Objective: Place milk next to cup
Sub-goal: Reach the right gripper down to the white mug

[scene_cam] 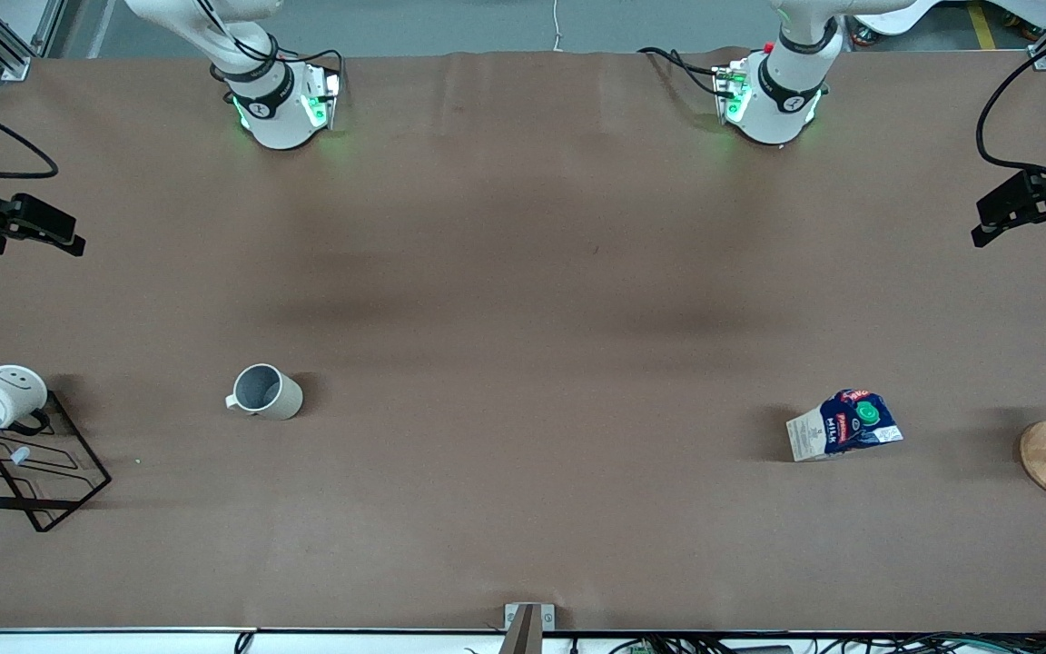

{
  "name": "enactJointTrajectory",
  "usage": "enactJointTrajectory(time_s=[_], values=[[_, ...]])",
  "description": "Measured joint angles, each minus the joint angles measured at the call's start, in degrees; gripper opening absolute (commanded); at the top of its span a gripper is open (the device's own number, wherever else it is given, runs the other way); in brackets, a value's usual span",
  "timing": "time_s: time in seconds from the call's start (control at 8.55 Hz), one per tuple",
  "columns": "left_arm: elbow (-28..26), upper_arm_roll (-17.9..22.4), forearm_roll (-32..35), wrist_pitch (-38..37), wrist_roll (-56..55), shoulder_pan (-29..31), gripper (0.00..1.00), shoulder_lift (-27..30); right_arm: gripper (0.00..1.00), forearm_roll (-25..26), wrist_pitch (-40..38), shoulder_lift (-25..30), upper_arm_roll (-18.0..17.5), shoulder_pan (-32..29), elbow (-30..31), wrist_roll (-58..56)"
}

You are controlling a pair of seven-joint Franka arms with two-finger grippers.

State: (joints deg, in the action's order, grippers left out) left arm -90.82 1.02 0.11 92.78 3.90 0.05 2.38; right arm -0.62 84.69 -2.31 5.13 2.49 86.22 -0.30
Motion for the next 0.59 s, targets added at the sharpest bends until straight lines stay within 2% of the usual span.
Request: enactJointTrajectory(time_s=[0.35, 0.59], values=[[1.00, -0.01, 0.00, 0.02, -0.09, 0.01, 1.00, -0.25, 0.99, 0.00, 0.29, 0.00, -0.07, 0.04, 0.04, 0.00], [1.00, 0.01, 0.00, 0.01, -0.34, 0.21, 1.00, -1.08, 0.99, -0.67, 5.26, -0.15, -0.29, 0.44, 2.56, 0.01]])
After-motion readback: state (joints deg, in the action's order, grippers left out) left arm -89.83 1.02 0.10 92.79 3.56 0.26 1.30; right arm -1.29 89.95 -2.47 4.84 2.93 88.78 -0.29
